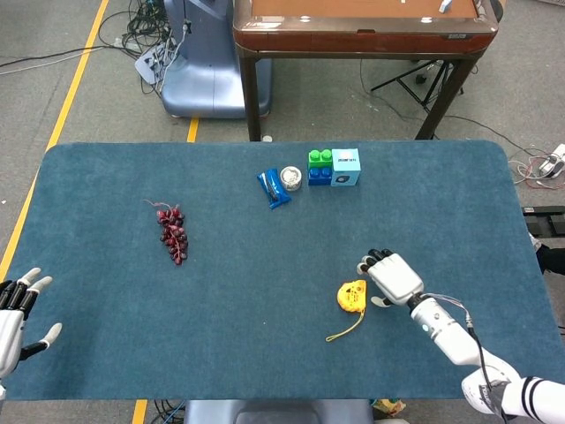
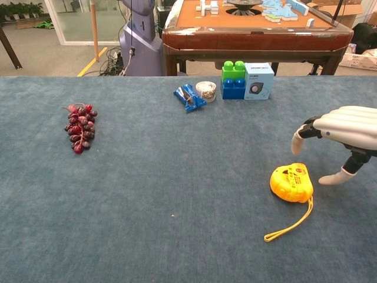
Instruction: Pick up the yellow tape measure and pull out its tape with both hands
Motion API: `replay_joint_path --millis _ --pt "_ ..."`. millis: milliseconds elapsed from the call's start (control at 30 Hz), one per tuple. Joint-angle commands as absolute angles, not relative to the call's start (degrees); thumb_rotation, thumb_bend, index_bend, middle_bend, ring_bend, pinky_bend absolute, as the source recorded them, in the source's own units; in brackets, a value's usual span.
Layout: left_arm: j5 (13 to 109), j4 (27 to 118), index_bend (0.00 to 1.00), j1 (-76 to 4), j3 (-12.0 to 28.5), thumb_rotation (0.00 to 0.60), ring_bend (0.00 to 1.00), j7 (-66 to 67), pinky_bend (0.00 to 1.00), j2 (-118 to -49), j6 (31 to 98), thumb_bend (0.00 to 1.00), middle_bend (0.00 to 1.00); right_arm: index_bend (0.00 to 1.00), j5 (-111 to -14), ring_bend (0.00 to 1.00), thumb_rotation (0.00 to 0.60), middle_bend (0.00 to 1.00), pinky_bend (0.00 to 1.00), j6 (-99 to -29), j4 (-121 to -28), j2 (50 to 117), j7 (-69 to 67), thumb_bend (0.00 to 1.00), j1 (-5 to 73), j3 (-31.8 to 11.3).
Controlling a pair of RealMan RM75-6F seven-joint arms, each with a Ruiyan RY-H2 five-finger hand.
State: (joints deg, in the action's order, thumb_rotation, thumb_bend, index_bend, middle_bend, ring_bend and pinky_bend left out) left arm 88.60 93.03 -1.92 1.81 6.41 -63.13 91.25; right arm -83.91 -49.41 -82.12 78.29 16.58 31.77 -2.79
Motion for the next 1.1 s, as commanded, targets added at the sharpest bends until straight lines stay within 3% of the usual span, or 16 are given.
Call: replay_joint_path --millis 33,1100 --pt "88.5 92.9 0.21 -1.9 1.8 0.600 0.17 6.4 0.13 -63.1 91.2 0.20 0.13 0.35 -83.9 0.18 0.600 0.30 0.27 -48.9 -81.5 79.2 17.1 0.26 32.5 -2.5" --pt "88.7 92.0 0.21 -1.9 1.6 0.600 0.17 5.2 0.13 -63.4 90.3 0.20 0.13 0.38 -84.0 0.18 0.600 0.30 0.27 -50.5 -78.8 82.0 17.5 0.35 32.7 1.2"
